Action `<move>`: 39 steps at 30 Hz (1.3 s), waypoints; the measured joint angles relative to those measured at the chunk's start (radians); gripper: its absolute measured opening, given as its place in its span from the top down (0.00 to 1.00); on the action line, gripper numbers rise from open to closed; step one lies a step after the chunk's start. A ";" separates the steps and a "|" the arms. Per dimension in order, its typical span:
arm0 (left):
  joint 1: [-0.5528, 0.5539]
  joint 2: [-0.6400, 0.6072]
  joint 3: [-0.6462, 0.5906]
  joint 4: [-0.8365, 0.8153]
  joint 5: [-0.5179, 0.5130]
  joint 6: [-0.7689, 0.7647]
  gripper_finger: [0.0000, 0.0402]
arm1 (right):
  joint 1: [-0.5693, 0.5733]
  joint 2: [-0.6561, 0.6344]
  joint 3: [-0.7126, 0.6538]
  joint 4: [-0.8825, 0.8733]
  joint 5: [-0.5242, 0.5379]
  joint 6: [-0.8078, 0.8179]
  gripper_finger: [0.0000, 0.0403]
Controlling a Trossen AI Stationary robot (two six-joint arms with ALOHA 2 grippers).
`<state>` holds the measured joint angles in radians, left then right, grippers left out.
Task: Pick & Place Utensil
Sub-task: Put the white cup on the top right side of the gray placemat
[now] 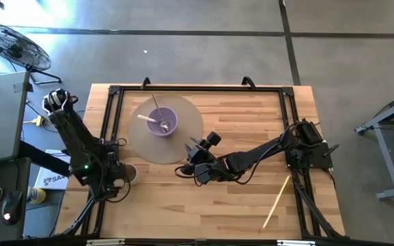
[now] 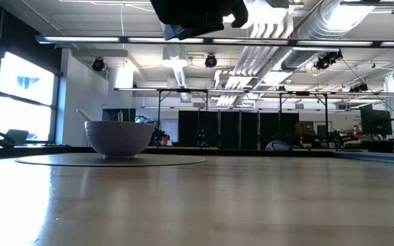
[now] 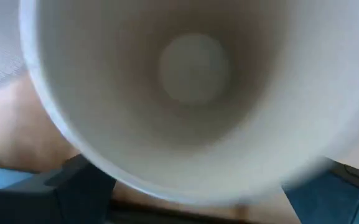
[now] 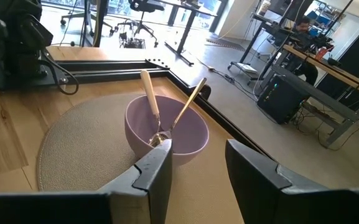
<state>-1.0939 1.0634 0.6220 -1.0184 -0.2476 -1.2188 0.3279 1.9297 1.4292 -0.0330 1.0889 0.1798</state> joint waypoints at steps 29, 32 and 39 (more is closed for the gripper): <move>0.001 0.002 -0.213 0.493 -0.498 0.180 0.01 | -0.002 0.000 0.000 0.000 -0.069 -0.004 0.65; 0.001 0.002 -0.213 0.499 -0.515 0.186 0.03 | -0.002 0.000 0.000 0.000 -0.072 -0.004 0.65; 0.001 0.002 -0.213 0.531 -0.538 0.213 0.21 | -0.002 0.000 0.000 0.000 -0.072 -0.004 0.65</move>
<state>-1.0931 1.0649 0.4088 -0.4871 -0.7852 -1.0058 0.3261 1.9297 1.4292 -0.0334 1.0164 0.1754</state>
